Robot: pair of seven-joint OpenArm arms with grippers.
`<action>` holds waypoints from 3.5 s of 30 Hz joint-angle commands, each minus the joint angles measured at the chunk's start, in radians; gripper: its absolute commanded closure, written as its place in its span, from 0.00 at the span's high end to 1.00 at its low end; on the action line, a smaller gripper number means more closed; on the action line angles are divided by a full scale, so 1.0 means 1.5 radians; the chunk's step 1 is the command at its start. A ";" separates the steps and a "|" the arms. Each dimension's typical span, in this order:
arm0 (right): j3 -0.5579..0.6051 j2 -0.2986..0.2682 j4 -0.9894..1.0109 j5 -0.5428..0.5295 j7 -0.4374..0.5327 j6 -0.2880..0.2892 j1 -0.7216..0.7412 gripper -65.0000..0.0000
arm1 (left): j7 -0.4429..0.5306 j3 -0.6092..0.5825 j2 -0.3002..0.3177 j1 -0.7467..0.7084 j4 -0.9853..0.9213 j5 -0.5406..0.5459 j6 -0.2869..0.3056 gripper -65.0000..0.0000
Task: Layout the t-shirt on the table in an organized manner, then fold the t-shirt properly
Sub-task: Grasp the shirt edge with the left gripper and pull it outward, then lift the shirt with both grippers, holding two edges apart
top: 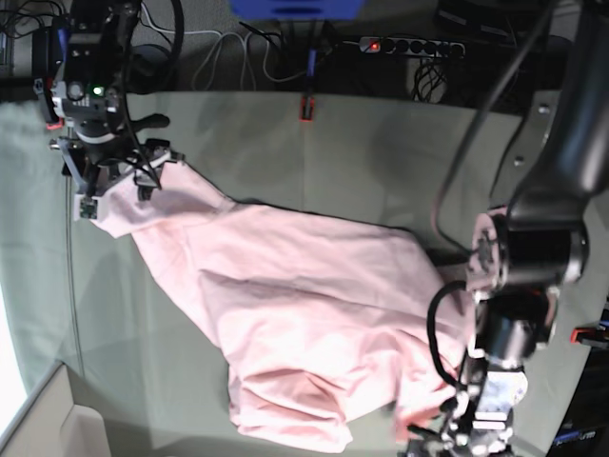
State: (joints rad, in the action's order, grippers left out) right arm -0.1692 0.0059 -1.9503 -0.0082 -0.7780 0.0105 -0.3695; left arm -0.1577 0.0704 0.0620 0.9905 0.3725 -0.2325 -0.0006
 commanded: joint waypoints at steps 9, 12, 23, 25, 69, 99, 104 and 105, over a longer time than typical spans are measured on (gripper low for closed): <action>0.001 -0.003 -0.011 0.000 0.015 0.002 0.007 0.62 | -0.187 0.136 0.031 -0.316 0.487 0.036 0.004 0.84; 0.001 -0.003 -0.011 0.000 0.016 0.002 0.008 0.62 | -0.232 0.179 0.033 -0.423 0.597 0.085 0.004 0.84; 0.000 -0.003 -0.011 0.000 0.015 0.002 0.018 0.62 | -0.206 0.133 0.053 -0.550 0.499 0.161 0.004 0.84; -0.001 -0.009 -0.011 0.000 0.014 0.002 0.018 0.62 | -0.165 0.133 0.053 -0.547 0.473 0.160 0.004 0.84; -0.004 -0.038 0.257 -0.003 0.017 0.097 0.106 0.00 | -0.336 0.200 0.088 -0.706 0.771 0.162 0.003 0.00; -0.057 0.016 0.018 0.000 0.013 0.358 -0.195 0.16 | -0.460 0.302 0.089 -0.888 1.014 0.160 0.003 0.00; -0.119 0.017 0.004 -0.003 0.037 0.358 -0.213 0.41 | -0.457 0.302 0.089 -0.895 1.011 0.160 0.004 0.00; -0.152 0.031 0.002 -0.004 0.046 0.358 -0.210 0.42 | -0.457 0.302 0.092 -0.895 1.008 0.160 0.004 0.00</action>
State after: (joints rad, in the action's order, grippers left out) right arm -0.4011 0.0540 -1.9293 -0.0063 -0.7242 0.5457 -0.6804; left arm -0.8600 0.5163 0.1852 -0.3546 1.8713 0.0174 0.0181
